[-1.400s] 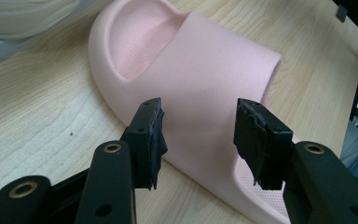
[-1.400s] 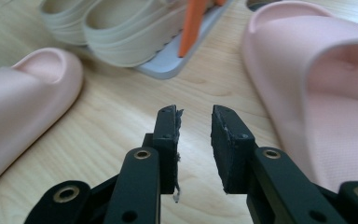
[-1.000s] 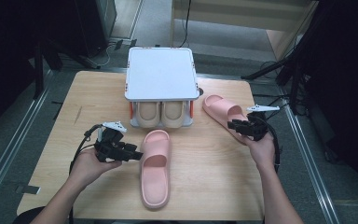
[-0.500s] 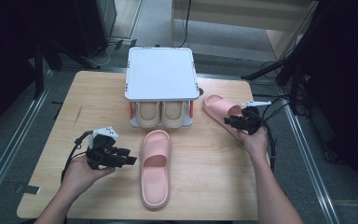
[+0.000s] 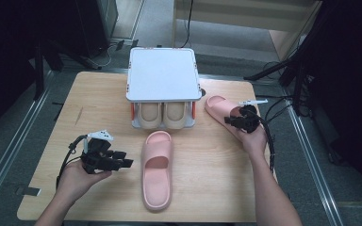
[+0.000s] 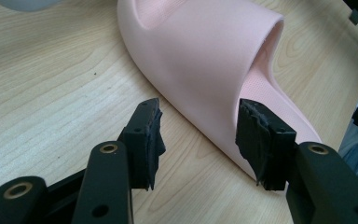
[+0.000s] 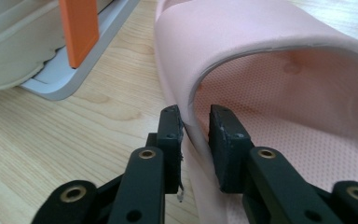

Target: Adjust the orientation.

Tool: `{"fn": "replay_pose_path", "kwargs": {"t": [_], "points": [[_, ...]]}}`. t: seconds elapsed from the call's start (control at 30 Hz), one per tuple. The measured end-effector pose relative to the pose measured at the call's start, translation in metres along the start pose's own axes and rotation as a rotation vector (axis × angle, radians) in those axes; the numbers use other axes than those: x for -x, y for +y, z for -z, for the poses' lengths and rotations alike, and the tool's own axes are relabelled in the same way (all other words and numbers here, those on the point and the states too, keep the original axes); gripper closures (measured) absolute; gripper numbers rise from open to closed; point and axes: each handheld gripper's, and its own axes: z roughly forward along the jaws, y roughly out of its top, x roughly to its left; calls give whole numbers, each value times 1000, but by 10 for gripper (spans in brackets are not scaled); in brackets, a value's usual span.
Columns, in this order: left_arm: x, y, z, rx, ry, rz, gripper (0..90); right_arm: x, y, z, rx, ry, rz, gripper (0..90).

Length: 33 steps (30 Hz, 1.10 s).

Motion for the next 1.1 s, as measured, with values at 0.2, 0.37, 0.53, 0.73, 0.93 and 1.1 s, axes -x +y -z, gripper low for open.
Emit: {"fn": "replay_pose_path", "kwargs": {"t": [0.2, 0.37, 0.53, 0.73, 0.93, 1.1], "points": [[-5, 1, -1, -2, 1, 9, 503, -7, 5, 2, 24, -21, 50, 845], [-8, 3, -3, -5, -2, 9, 503, -11, 10, 10, 28, -37, 55, 863], [-8, 6, -4, -12, -2, 1, 503, -14, 13, 24, 34, -63, 65, 862], [-10, 13, -8, -15, -13, -17, 504, -23, 14, 48, 57, -48, 55, 860], [-9, 21, -14, -17, -30, -33, 505, -42, 6, 70, 45, -45, 91, 859], [-9, 27, -17, -20, -46, -58, 505, -55, 0, 85, 45, -38, 96, 859]]}}
